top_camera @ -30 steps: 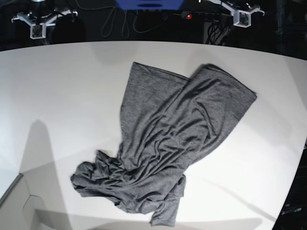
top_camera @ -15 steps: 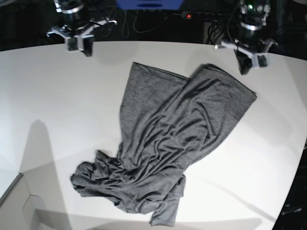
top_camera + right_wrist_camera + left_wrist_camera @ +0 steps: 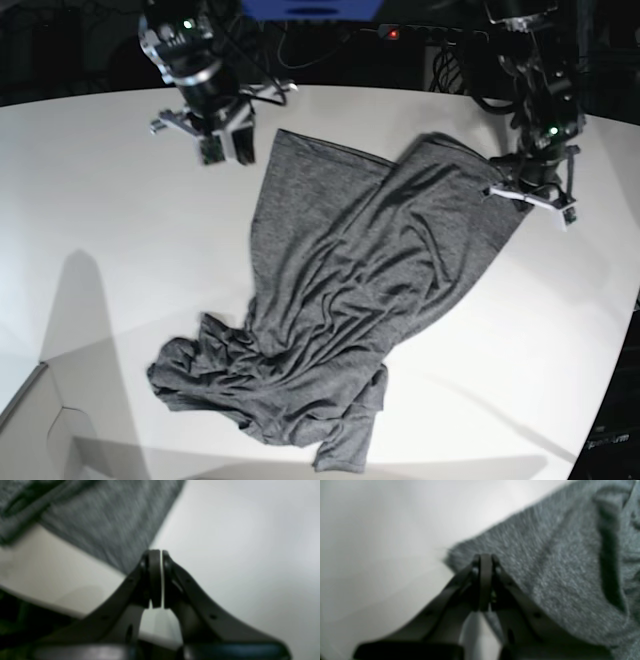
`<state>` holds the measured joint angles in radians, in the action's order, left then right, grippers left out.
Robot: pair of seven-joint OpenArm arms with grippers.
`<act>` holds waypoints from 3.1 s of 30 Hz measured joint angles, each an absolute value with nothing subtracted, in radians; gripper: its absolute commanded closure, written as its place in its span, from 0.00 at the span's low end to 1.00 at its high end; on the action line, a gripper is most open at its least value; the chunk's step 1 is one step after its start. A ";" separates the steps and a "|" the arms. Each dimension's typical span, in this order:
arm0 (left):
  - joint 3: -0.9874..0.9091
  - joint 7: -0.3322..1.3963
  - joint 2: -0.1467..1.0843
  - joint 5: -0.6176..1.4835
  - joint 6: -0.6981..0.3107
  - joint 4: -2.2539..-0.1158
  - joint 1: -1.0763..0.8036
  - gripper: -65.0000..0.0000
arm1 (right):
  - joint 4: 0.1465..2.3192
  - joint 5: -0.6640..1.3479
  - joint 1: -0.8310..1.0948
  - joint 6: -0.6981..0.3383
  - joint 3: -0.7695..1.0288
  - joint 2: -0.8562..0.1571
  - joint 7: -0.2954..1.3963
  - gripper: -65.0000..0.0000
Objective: Layout the t-shirt on the table in an organized manner, then fold the t-shirt properly
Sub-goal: 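Lower both grippers toward the grey t-shirt's edges, then grasp the shirt with both grippers and pull it apart to spread it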
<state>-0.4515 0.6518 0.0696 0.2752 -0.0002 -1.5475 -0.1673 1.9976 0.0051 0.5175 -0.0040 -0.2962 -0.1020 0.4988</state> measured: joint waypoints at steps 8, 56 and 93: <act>-0.452 0.572 0.111 0.290 -0.009 -1.348 -0.053 1.00 | 1.878 0.008 0.348 -0.004 -0.390 -0.072 0.561 1.00; -0.259 0.595 0.216 0.681 0.022 -1.581 0.023 1.00 | 1.627 0.007 0.241 0.000 -0.588 -0.087 0.342 1.00; -0.136 0.641 0.406 0.367 -0.004 -1.460 -0.157 1.00 | 1.640 0.008 0.225 0.000 -0.128 -0.118 0.347 1.00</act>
<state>-0.1364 0.6415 0.4065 0.3668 -0.0040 -1.4597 -0.1566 1.6398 0.0078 0.2249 -0.0002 -0.1284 -0.1181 0.3473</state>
